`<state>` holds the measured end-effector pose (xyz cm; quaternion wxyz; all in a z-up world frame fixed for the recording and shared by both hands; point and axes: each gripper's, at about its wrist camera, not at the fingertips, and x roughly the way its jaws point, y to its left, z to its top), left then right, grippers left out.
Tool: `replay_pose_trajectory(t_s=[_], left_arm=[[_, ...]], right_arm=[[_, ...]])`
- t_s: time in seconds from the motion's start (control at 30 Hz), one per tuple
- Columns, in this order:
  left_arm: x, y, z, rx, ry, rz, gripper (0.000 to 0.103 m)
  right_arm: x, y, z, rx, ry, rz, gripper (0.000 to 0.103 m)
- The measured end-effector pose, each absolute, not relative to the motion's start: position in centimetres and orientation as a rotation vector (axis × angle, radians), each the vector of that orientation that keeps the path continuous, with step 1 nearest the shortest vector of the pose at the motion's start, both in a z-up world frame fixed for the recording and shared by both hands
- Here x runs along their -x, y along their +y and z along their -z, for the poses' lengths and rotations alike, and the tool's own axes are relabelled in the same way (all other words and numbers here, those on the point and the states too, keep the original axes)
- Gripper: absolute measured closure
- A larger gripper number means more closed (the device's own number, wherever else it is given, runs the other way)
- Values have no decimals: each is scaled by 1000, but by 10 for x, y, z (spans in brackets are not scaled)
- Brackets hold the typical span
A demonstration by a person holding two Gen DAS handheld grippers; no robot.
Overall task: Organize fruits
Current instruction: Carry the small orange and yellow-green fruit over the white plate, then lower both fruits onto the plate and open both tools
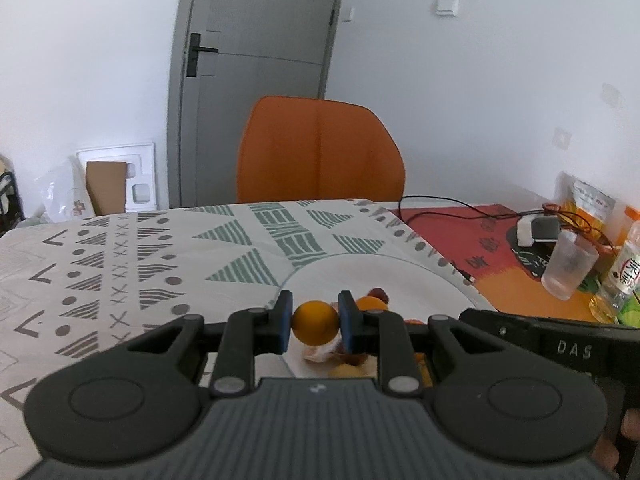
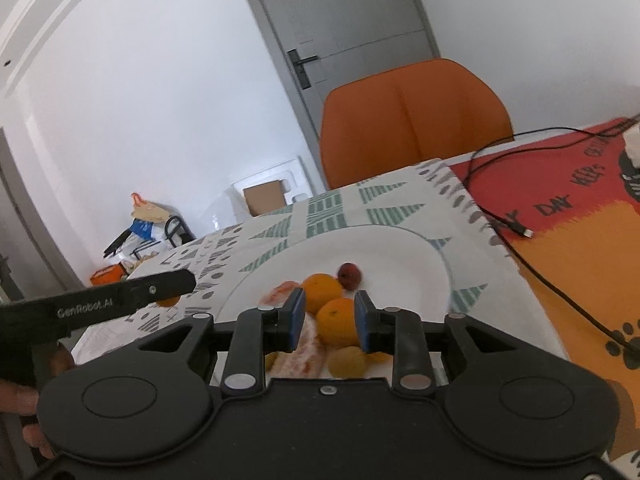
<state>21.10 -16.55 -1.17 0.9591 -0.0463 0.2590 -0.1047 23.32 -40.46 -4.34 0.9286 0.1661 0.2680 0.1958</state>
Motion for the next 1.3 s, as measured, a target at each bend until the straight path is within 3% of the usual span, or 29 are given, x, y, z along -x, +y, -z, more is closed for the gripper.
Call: replay_pose_trajectory(t_s=[0.13, 0.27, 0.5, 0.77, 1.1, 1.17, 1.3], left_arm=[[-214, -174, 13, 87, 532, 231, 80], [-219, -186, 16, 85, 545, 259, 80], [-221, -210, 19, 66, 562, 323, 80], [-216, -225, 13, 41, 553, 375, 79], [-216, -201, 4, 35, 552, 299, 66], [-215, -193, 2, 39, 549, 273, 61], [-210, -181, -1, 30, 524, 229, 41]], right_arm=[[-234, -420, 44, -366, 540, -364, 74], [-233, -432, 45, -381, 537, -332, 65], [-231, -440, 45, -383, 530, -308, 60], [-231, -443, 42, -382, 517, -308, 60], [-230, -430, 38, -375, 515, -339, 57], [-230, -426, 36, -370, 515, -346, 55], [-230, -416, 32, -357, 519, -358, 55]])
